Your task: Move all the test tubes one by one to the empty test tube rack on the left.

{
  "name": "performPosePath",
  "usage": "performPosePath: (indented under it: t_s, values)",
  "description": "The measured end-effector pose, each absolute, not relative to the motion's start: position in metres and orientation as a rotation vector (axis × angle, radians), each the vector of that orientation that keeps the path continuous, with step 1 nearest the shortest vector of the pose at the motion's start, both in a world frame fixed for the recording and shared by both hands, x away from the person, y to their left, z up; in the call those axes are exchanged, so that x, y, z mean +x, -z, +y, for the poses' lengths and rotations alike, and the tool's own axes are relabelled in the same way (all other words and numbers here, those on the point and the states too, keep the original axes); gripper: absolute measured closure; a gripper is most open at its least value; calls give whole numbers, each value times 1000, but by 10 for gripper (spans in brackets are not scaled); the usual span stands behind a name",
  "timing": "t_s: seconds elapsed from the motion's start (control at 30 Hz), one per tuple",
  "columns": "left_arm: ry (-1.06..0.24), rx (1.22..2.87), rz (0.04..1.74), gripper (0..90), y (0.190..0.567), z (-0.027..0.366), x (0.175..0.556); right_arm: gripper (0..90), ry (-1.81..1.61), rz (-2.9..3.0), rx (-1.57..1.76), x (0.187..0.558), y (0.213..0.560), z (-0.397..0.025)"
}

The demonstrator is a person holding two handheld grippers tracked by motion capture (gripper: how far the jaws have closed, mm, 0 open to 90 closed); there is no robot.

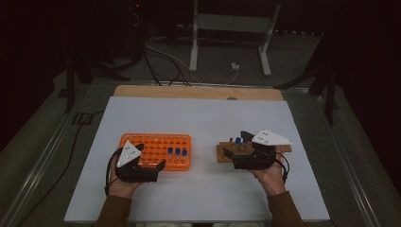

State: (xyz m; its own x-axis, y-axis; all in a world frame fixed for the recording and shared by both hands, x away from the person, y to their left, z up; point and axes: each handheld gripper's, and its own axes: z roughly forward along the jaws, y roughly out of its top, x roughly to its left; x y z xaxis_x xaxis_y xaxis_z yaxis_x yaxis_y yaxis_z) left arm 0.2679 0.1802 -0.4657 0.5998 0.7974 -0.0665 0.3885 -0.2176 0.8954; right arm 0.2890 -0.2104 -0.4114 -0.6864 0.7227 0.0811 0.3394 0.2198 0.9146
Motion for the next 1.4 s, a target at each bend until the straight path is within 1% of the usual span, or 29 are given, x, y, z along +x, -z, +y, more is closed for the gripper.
performPosePath:
  t_s: [0.17, 0.23, 0.6, 0.8, 1.1, 1.27, 1.4]
  values:
    - [-544, 1812, 981, 13, 463, 188, 268, 89, -1434, 2119, 1010, 293, 412, -220]
    - [-543, 1808, 979, 22, 463, 191, 267, 85, -1425, 2110, 1015, 294, 413, -224]
    - [-550, 1775, 1008, 9, 462, 199, 266, 82, -1395, 2042, 1097, 303, 415, -248]
    - [-546, 1781, 1009, 9, 463, 199, 267, 107, -1345, 2030, 1148, 309, 421, -260]
    - [-550, 1781, 1013, 9, 463, 199, 267, 187, -1295, 2049, 1173, 314, 433, -267]
    - [-550, 1783, 1013, 8, 464, 199, 267, 263, -1282, 2068, 1173, 315, 440, -266]
    - [-550, 1783, 1013, 9, 464, 199, 267, 360, -1266, 2085, 1174, 315, 448, -266]
